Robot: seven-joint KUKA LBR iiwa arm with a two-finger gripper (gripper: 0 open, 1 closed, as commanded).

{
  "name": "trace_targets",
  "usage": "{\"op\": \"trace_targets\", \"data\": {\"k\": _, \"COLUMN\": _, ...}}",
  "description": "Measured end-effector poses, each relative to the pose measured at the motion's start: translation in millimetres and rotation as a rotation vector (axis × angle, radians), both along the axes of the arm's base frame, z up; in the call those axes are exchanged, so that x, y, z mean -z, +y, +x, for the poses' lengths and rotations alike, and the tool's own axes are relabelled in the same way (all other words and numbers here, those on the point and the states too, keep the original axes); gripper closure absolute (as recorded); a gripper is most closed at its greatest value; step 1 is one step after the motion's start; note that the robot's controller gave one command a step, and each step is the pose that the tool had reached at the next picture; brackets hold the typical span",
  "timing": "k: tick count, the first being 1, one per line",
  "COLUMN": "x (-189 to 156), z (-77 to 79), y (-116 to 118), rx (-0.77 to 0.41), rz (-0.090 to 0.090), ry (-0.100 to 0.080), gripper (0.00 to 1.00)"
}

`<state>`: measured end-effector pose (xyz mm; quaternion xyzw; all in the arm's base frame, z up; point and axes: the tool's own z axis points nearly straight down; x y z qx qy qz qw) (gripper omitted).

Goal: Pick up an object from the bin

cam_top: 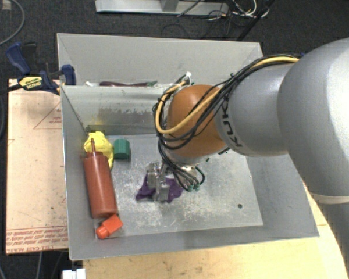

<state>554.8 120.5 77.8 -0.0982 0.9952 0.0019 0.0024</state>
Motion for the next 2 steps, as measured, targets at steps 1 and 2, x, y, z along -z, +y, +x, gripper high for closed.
{"op": "trace_targets", "data": {"k": 1, "x": -104.4, "z": -13.2, "y": -11.4, "rx": 0.004, "rz": 0.002, "ry": -0.002, "gripper": 1.00}}
{"op": "trace_targets", "data": {"k": 2, "x": -104.4, "z": -13.2, "y": -11.4, "rx": 0.004, "rz": 0.002, "ry": -0.002, "gripper": 1.00}}
